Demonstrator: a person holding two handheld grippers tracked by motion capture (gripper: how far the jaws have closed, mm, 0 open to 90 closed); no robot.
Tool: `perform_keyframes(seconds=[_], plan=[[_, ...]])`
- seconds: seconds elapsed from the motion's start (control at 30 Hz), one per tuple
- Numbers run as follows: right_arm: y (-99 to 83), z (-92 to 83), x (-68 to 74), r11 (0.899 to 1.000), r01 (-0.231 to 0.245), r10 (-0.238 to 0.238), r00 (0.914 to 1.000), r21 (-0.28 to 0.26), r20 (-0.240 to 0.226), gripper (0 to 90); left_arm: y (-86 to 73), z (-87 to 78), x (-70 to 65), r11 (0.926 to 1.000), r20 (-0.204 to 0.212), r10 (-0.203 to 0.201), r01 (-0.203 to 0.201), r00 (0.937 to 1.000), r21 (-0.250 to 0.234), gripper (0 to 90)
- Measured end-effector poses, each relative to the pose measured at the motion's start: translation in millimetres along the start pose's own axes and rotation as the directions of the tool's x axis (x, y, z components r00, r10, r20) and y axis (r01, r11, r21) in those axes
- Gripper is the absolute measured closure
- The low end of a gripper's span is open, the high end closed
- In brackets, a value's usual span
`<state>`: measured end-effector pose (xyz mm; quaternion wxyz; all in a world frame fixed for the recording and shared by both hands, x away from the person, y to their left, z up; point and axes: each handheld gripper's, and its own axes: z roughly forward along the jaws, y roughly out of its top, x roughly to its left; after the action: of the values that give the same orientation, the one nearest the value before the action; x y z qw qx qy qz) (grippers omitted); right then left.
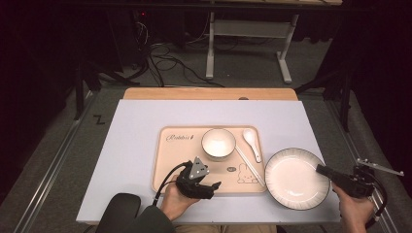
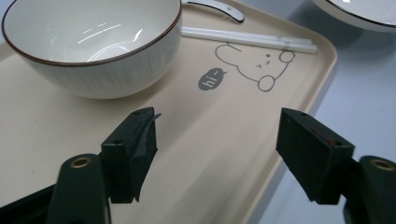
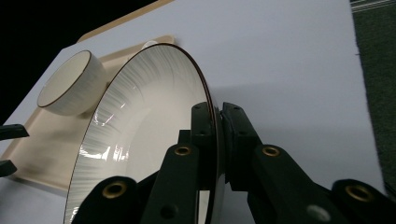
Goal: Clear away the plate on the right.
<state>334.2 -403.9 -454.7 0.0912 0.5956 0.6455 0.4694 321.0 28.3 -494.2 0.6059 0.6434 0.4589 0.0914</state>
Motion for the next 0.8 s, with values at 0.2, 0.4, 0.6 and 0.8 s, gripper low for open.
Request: perform_keyframes(seconds=[0.2,0.4,0.6,0.8], plan=[[1.3,10.2,13.2,0.999,0.022,-0.021,0.9990,0.033,-0.039,85.8,-2.0,-0.7,-6.9,0.9996,0.030,0.026,-0.027,0.9992,0.005,33.9],[2.2,18.2,27.4,0.997,0.050,-0.045,0.9950,0.056,-0.089,85.8,0.5,-0.8,-14.2,0.9998,0.054,0.004,-0.003,0.9985,-0.022,33.1],[2.0,27.9,43.8,0.993,0.084,-0.072,0.9885,0.084,-0.133,85.7,4.8,-2.2,-21.6,0.9993,0.092,-0.029,0.031,0.9953,-0.022,33.8],[-0.1,48.7,67.4,0.981,0.139,-0.110,0.9731,0.135,-0.202,85.7,8.5,1.1,-31.4,0.9988,0.115,-0.039,0.042,0.9925,-0.025,35.3]])
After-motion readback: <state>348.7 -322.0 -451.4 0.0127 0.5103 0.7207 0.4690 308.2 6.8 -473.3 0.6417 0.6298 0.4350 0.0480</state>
